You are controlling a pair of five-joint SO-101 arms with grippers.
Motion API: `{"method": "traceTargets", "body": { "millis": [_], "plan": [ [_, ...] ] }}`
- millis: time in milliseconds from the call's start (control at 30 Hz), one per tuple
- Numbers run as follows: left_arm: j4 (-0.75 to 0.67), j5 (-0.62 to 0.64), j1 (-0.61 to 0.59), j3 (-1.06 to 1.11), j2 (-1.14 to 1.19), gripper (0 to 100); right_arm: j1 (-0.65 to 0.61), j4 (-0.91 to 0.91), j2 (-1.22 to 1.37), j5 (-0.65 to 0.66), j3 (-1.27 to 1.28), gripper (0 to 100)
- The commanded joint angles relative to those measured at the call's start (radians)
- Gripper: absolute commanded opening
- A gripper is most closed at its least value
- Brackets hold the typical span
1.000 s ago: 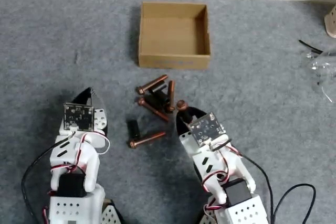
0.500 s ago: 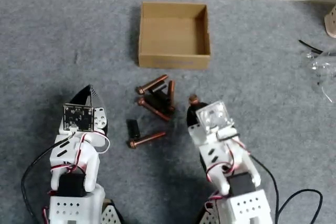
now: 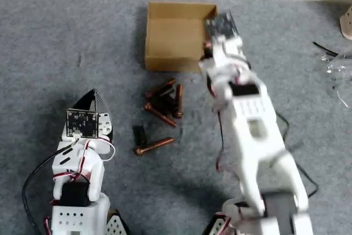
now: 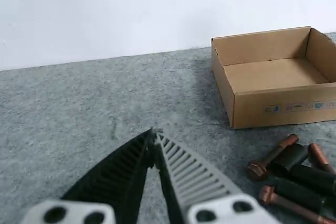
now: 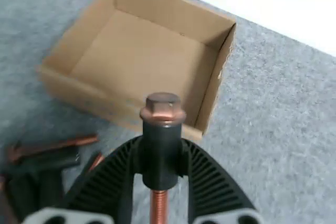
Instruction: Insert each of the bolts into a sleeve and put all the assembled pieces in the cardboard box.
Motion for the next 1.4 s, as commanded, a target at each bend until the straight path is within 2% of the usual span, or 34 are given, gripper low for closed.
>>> {"method": "traceTargets", "body": {
  "millis": [0, 200, 433, 633, 833, 1100, 1367],
  "plan": [
    [-0.020, -0.003, -0.015, 0.019, -0.008, 1, 0.008, 0.133, 0.216, 0.000, -0.395, 0.5],
    [-0.020, -0.003, -0.013, 0.019, -0.008, 1, 0.036, 0.332, 0.562, -0.124, -0.891, 0.5],
    [-0.020, -0.003, -0.013, 0.019, -0.008, 1, 0.024, 0.542, 0.921, -0.126, -1.426, 0.5],
    [-0.020, -0.003, -0.013, 0.019, -0.008, 1, 0.021, 0.656, 1.162, -0.126, -1.742, 0.9],
    [-0.020, -0.003, -0.013, 0.019, -0.008, 1, 0.025, 0.731, 1.271, -0.126, -1.894, 1.0],
    [-0.020, -0.003, -0.013, 0.019, -0.008, 1, 0.021, 0.785, 1.293, -0.126, -1.913, 1.9],
    [-0.020, -0.003, -0.013, 0.019, -0.008, 1, 0.027, 0.835, 1.288, -0.126, -1.914, 30.6]
  ]
}}
